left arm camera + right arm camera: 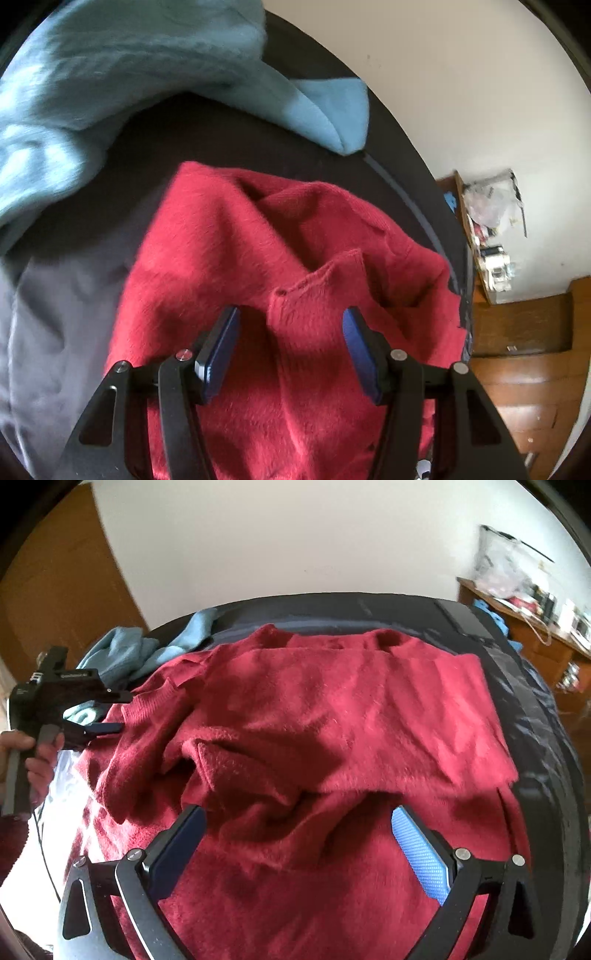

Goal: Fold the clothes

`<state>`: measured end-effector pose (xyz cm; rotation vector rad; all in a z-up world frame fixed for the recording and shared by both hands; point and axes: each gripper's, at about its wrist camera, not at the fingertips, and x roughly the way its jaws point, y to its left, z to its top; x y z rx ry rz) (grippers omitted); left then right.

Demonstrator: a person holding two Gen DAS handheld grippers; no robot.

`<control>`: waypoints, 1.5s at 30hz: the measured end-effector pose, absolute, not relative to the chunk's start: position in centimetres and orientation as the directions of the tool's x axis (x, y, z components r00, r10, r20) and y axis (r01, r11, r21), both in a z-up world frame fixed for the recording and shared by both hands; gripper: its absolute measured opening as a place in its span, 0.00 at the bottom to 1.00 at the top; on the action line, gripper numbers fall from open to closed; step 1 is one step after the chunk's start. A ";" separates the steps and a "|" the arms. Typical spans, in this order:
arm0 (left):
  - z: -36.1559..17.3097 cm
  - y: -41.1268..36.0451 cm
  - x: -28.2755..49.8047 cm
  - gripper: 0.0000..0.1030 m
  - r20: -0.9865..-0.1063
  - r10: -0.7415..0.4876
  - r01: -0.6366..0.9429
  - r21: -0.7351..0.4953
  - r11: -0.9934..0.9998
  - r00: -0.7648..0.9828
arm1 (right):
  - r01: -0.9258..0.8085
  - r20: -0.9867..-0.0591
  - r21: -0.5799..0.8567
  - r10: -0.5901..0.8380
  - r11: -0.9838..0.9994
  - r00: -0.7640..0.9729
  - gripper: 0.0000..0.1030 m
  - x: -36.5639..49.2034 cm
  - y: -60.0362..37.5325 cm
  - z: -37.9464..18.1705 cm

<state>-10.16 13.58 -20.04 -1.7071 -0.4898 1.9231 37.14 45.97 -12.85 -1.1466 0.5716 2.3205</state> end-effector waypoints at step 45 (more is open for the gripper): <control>7.6 10.6 -8.5 0.09 -0.394 0.809 -0.367 -0.743 -0.560 -0.435 | -0.612 -0.787 0.190 0.254 -0.768 -0.562 0.99 39.1 48.7 -11.6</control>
